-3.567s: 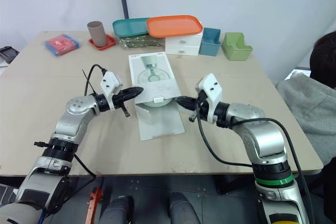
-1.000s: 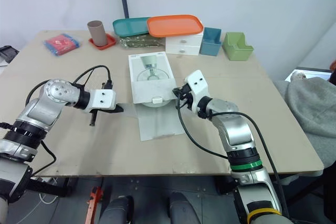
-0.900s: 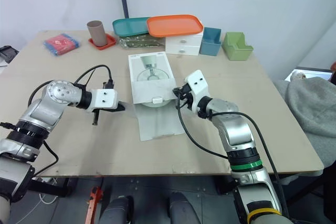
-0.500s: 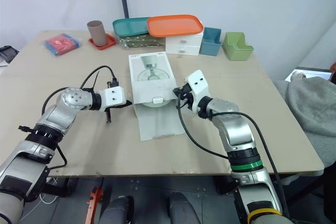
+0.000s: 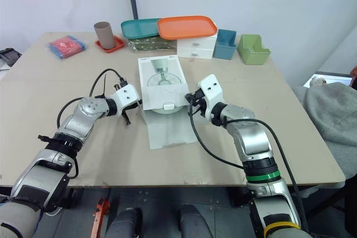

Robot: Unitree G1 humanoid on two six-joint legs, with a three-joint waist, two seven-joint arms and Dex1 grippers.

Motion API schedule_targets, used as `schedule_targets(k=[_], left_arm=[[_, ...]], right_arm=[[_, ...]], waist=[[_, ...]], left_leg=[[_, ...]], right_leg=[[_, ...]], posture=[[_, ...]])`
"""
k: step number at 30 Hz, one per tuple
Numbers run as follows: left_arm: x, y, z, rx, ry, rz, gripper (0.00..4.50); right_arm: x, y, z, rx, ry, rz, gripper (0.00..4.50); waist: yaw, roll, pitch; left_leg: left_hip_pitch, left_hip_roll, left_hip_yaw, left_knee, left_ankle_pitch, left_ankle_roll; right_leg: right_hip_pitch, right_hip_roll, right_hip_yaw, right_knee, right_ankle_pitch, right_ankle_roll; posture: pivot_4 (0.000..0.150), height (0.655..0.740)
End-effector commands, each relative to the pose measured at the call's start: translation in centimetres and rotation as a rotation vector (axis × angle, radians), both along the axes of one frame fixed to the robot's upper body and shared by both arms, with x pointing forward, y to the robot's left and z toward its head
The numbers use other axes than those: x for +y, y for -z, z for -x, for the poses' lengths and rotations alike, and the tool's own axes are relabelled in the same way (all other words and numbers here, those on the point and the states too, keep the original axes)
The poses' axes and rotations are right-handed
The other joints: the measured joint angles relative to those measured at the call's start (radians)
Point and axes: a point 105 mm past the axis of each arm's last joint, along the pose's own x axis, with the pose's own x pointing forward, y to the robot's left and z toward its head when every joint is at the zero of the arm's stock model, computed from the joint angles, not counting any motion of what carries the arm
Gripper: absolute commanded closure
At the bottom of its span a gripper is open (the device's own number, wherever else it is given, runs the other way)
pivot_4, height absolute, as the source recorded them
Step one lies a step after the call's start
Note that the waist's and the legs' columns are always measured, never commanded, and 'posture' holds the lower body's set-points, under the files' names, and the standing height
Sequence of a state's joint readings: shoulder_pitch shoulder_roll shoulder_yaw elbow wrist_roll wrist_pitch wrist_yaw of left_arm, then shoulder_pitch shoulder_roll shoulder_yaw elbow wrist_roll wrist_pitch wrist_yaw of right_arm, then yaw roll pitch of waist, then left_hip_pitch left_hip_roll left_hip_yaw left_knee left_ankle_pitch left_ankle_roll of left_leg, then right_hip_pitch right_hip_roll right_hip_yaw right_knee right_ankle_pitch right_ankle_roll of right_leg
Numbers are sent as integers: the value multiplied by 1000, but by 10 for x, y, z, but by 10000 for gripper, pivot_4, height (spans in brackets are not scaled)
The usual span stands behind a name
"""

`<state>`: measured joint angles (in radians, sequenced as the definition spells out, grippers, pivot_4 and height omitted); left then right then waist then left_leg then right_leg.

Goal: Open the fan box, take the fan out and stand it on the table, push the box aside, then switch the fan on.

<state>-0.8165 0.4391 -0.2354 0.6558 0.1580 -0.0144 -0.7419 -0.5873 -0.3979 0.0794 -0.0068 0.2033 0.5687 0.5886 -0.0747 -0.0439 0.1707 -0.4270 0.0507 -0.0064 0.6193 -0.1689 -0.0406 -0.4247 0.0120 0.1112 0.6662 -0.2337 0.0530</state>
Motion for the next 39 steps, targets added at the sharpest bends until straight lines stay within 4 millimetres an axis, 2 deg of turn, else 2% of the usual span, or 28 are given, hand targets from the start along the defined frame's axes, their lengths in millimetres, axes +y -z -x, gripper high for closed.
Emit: schedule_targets(k=[1,5,8,13,17,21,23,25,28,32,39], left_arm=[[-7,-18,-1,-58,21,37,45000],[-2,-22,-1,-79,10,26,45000],[2,-40,1,-125,-3,52,45000],[21,-75,16,-179,-45,58,45000],[25,-91,24,-212,-62,73,45000],[11,-114,35,-227,-18,157,45000],[-9,-131,50,-191,77,272,45000],[-24,-137,65,-143,166,331,45000],[-36,-132,75,-82,222,342,45000],[-50,-99,86,52,263,325,45000],[-62,-60,113,246,328,323,45000]], right_arm=[[-1,10,3,33,-4,25,44185],[-1,9,2,33,-5,25,44185],[0,8,1,29,-7,24,44185],[-6,-7,-3,-8,15,8,44185],[-9,-13,-5,-24,23,9,44185],[-11,-17,-7,-32,28,13,44185],[-12,-19,-7,-37,28,15,44185],[-12,-21,-7,-42,29,16,44185],[-14,-25,-8,-55,38,14,44185],[-21,-33,-5,-70,50,17,44185],[-40,-38,-12,-81,116,29,44185]], waist=[[0,0,0],[0,0,0],[0,0,0],[-2,0,0],[-1,0,0],[0,0,0],[0,0,0],[0,0,0],[-1,0,0],[-2,1,0],[-3,2,1]], left_leg=[[0,0,0,0,0,0],[0,0,0,0,0,0],[0,0,0,0,0,0],[0,0,0,0,0,0],[0,0,0,0,0,0],[0,0,0,0,0,0],[-1,0,0,0,0,0],[-1,0,0,0,0,0],[-2,0,0,0,0,0],[-1,0,0,0,0,0],[-1,0,0,0,0,0]], right_leg=[[0,0,0,0,0,0],[0,0,0,0,0,0],[0,0,0,0,0,0],[0,0,0,0,0,0],[0,0,0,0,0,0],[0,0,0,0,0,0],[0,0,0,0,0,0],[-1,0,0,-1,0,0],[-1,0,0,-1,-1,1],[-1,0,0,0,-1,0],[-1,0,0,0,-1,0]], posture=[[1500,7400],[1500,7400],[1500,7400],[1500,7400],[1500,7400],[1500,7400],[1500,7400],[1500,7400],[1500,7400],[1500,7400],[1500,7400]])
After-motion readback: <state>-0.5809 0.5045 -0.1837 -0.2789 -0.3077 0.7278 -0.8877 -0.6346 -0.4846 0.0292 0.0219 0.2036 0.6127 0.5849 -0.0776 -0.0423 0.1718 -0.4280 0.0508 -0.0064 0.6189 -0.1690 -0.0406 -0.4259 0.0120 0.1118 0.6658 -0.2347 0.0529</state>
